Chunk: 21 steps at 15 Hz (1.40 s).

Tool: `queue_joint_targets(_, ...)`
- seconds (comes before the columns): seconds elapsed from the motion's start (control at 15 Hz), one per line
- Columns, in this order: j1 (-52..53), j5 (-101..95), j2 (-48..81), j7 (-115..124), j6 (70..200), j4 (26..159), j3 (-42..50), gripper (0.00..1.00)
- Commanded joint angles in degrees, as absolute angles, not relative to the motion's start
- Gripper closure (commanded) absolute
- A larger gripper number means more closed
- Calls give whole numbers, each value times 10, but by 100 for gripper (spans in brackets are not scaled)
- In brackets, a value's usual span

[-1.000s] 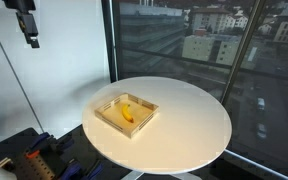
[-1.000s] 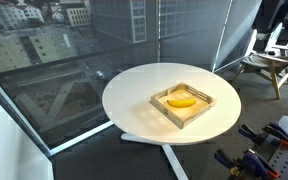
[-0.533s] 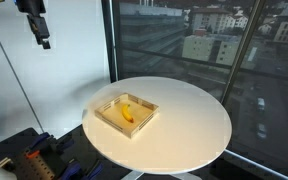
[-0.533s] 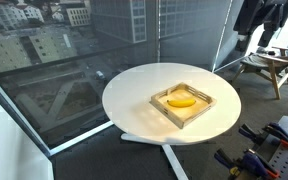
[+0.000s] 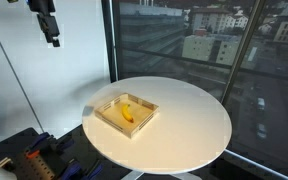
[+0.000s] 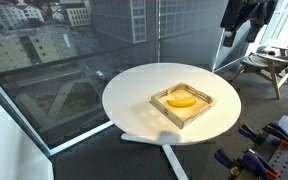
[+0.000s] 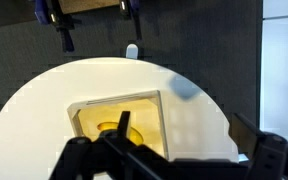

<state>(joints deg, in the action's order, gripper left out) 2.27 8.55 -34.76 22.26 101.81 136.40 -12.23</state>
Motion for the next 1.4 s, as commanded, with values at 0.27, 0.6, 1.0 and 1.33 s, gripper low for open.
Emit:
queue_joint_targets(0.27,14,55,-277,215,1027,1305,-105,0)
queue_joint_targets(0.6,14,45,-242,215,1037,1281,-98,0)
queue_joint_targets(1.0,14,31,-205,216,1046,1259,-93,0)
queue_joint_targets(1.33,13,26,-179,208,1070,1247,-81,0)
